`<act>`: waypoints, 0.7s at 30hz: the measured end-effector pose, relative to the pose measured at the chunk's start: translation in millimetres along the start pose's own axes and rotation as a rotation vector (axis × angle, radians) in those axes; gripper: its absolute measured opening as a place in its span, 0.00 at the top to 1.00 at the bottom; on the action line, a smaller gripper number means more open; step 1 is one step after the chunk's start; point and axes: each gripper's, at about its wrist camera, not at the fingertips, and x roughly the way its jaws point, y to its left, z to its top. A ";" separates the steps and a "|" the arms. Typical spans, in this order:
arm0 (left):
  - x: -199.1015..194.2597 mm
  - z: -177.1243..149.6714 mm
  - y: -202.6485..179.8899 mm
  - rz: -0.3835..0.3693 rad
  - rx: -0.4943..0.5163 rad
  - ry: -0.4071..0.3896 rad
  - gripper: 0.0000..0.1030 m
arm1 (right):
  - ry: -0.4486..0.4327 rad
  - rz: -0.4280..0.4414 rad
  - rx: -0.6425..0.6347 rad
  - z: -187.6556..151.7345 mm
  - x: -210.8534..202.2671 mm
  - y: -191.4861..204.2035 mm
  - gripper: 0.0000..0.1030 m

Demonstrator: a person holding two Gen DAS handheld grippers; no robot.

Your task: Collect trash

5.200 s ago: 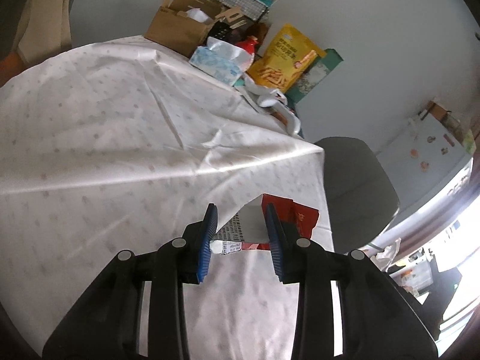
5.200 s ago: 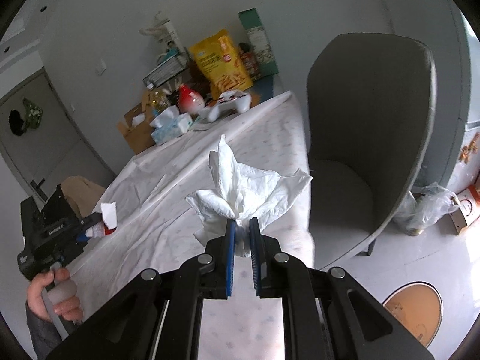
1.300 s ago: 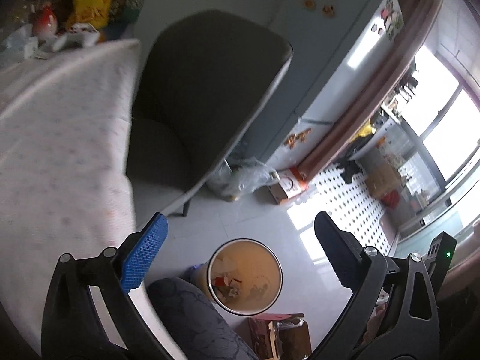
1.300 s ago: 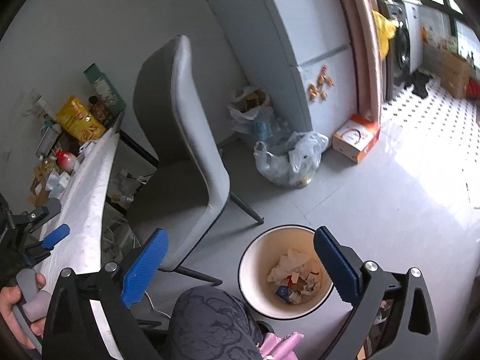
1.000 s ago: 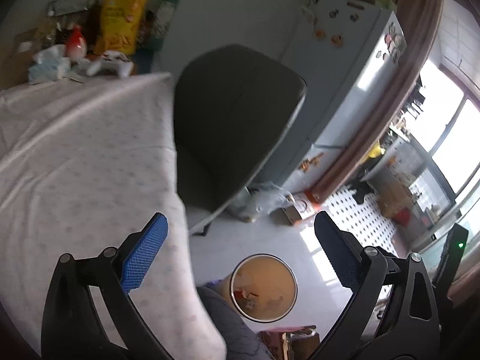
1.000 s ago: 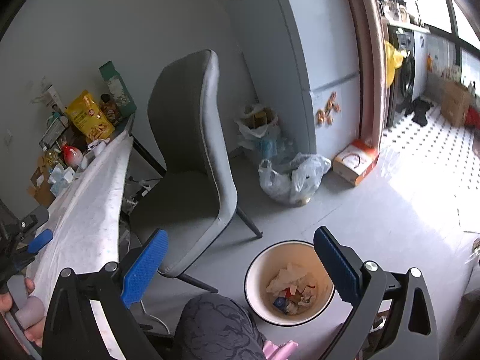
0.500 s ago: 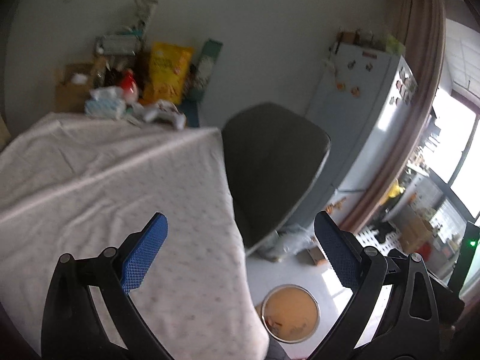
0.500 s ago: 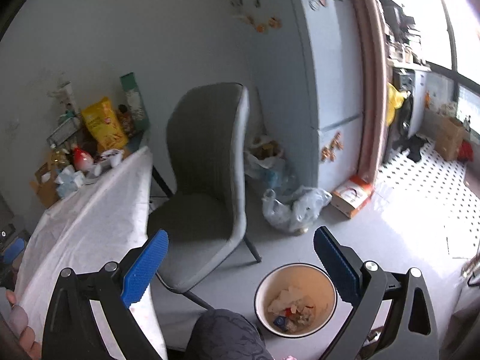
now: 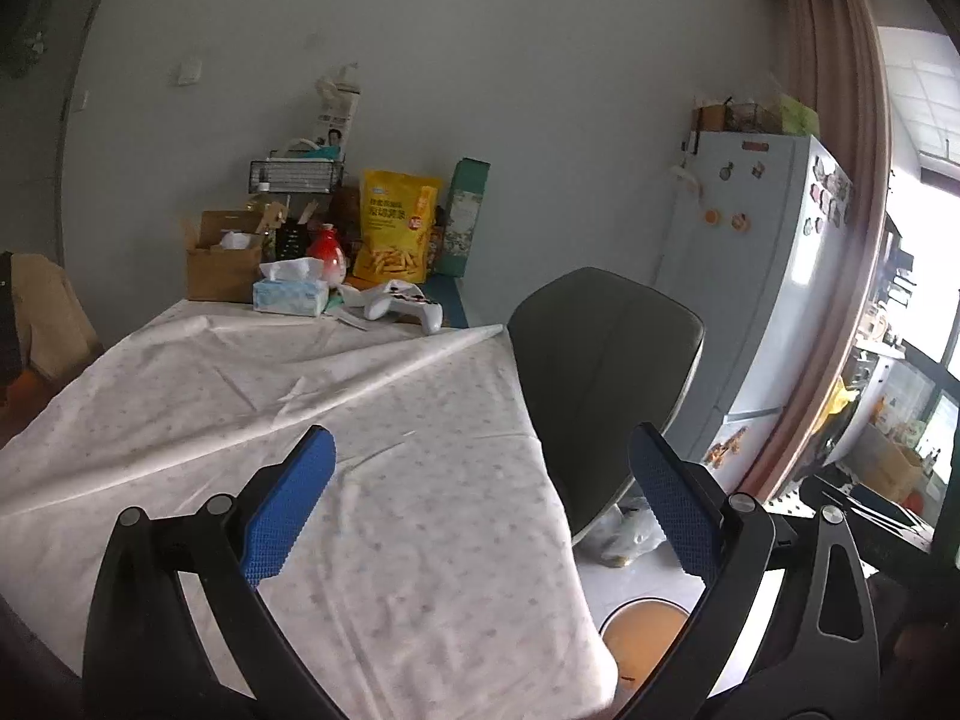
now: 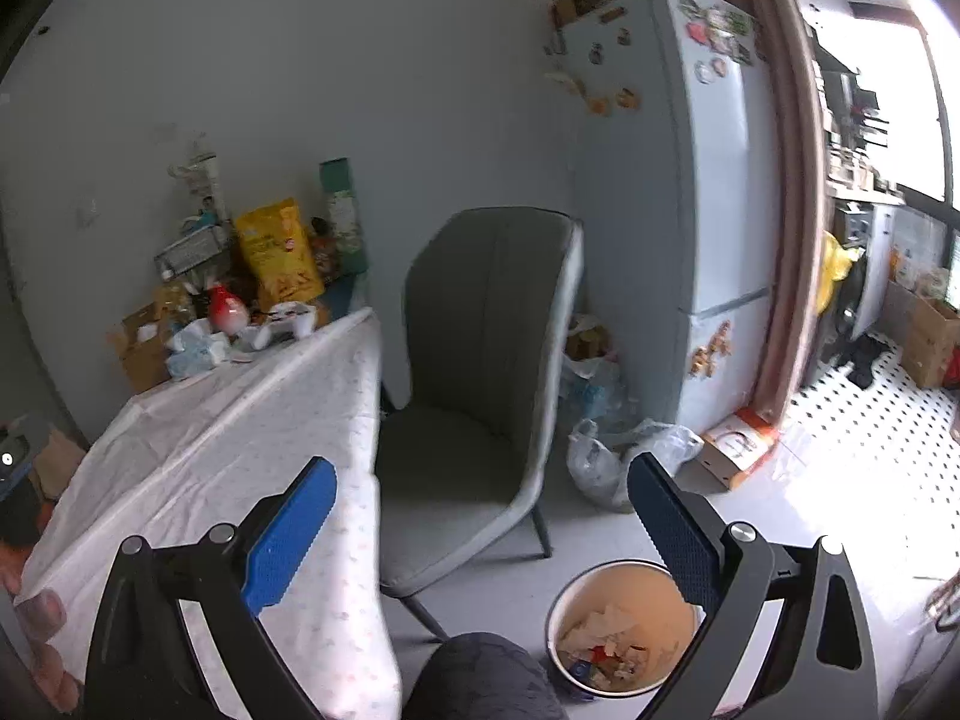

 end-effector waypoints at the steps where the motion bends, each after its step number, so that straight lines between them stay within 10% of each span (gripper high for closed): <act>1: -3.5 0.2 3.3 0.007 -0.001 -0.003 0.06 | 0.000 0.009 -0.002 -0.6 -0.5 3.6 0.07; 5: -13.4 1.1 6.2 0.097 0.018 -0.005 0.06 | 0.013 0.060 -0.006 -3.1 -0.6 15.2 0.07; 21: -20.3 -2.1 22.3 0.073 -0.020 0.046 0.06 | 0.057 0.108 -0.070 -16.7 0.4 36.3 0.07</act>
